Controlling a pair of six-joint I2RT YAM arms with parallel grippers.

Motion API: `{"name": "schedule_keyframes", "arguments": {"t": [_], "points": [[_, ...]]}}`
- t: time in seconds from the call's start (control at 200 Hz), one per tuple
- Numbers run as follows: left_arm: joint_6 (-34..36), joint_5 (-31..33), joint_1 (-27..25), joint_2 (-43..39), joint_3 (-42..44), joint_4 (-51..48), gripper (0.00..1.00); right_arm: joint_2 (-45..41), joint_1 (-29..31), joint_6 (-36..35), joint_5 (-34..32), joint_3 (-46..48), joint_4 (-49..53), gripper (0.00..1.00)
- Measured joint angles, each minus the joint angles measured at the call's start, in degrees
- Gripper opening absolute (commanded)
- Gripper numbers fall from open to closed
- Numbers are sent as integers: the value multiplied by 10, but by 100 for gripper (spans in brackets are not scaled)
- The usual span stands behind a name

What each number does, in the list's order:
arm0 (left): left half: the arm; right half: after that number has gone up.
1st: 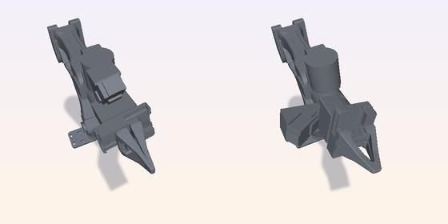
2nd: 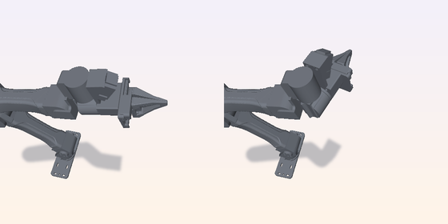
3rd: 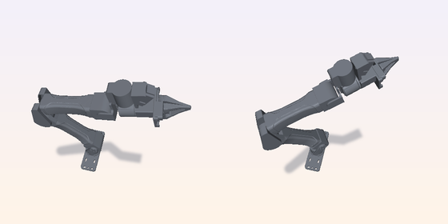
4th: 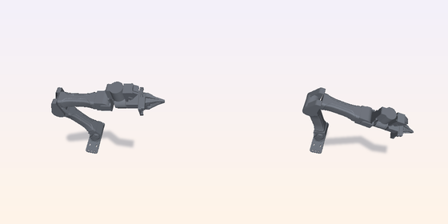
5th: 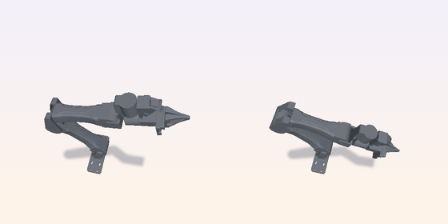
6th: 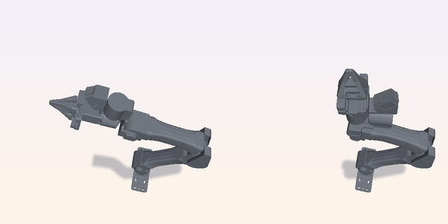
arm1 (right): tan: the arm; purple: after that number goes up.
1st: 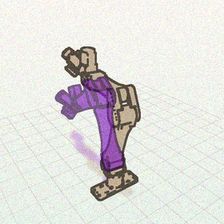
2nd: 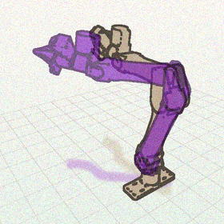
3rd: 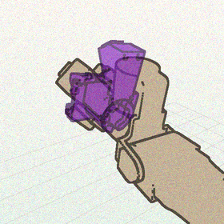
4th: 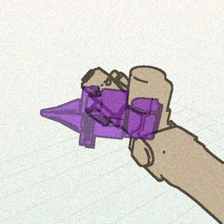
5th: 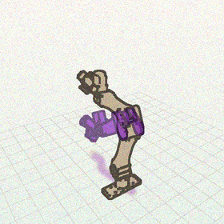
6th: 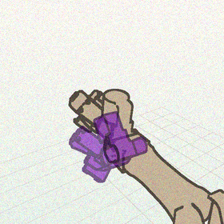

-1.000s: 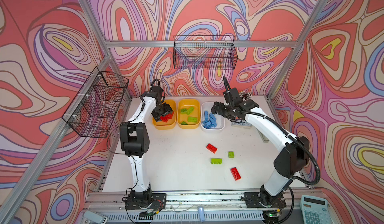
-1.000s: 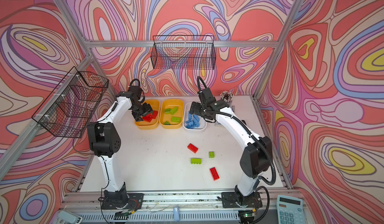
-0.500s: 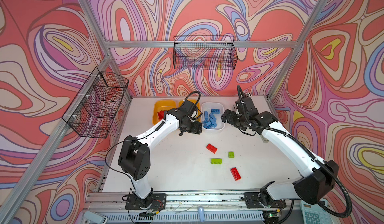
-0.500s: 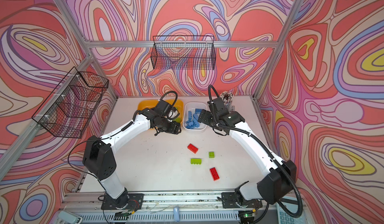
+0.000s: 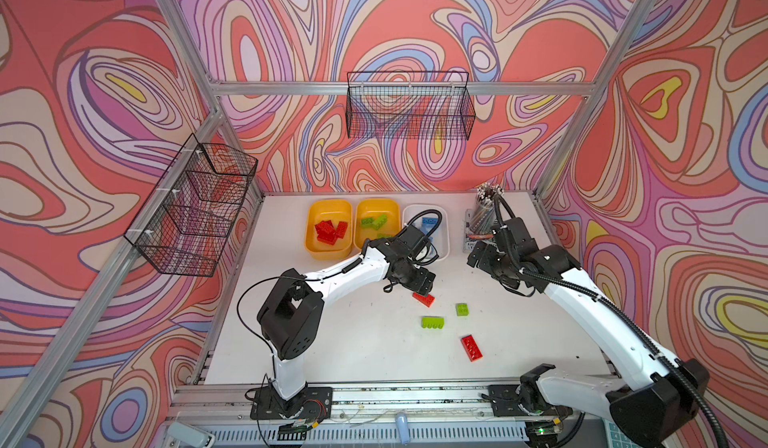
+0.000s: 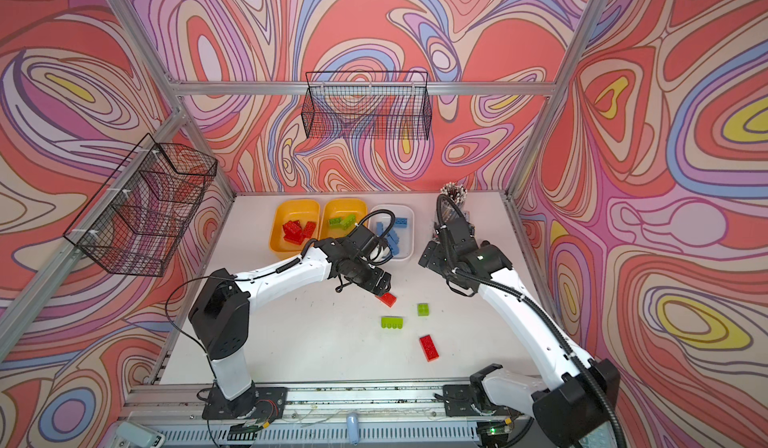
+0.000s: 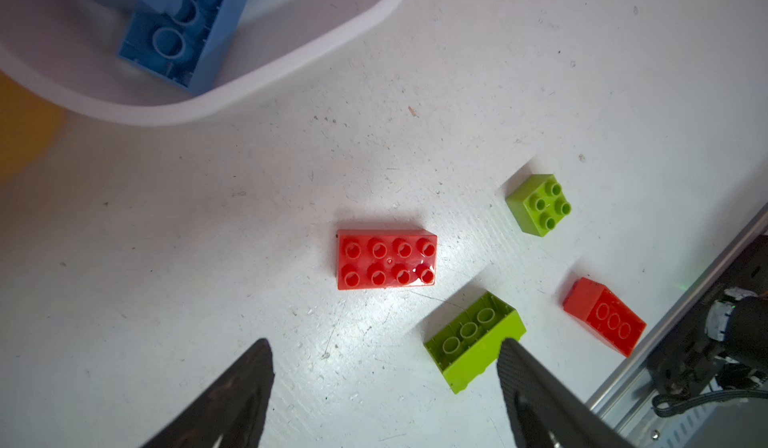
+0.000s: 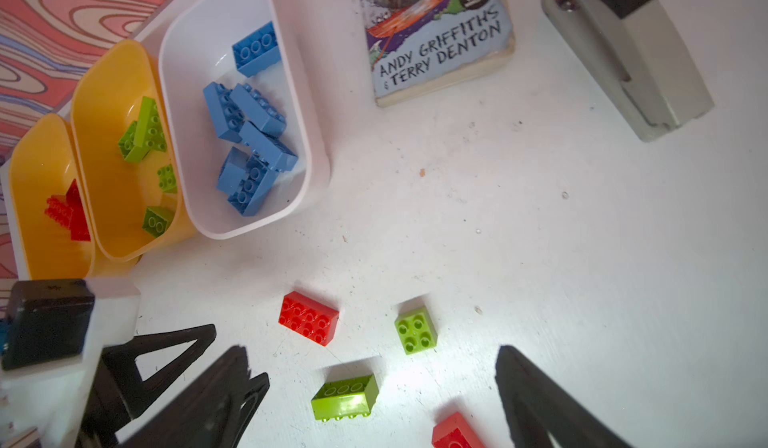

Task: Sort the legos into containers by color
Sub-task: 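Move the left gripper over a loose red brick while the right arm swings aside, then close the left gripper on the red brick and lift it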

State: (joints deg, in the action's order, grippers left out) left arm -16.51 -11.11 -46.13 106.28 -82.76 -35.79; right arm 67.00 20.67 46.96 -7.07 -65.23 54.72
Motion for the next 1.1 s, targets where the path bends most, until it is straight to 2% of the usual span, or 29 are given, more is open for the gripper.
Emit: {"name": "schedule_keyframes", "arguments": {"t": [0.17,0.536,1.102], "points": [[14,7,-13,30,0,17,88,-40,-34,15,9,26,4,98],[37,20,-21,103,-26,22,89,-38,-45,21,24,29,5,98],[56,61,-33,143,-52,12,87,-26,-49,31,28,29,1,98]]}}
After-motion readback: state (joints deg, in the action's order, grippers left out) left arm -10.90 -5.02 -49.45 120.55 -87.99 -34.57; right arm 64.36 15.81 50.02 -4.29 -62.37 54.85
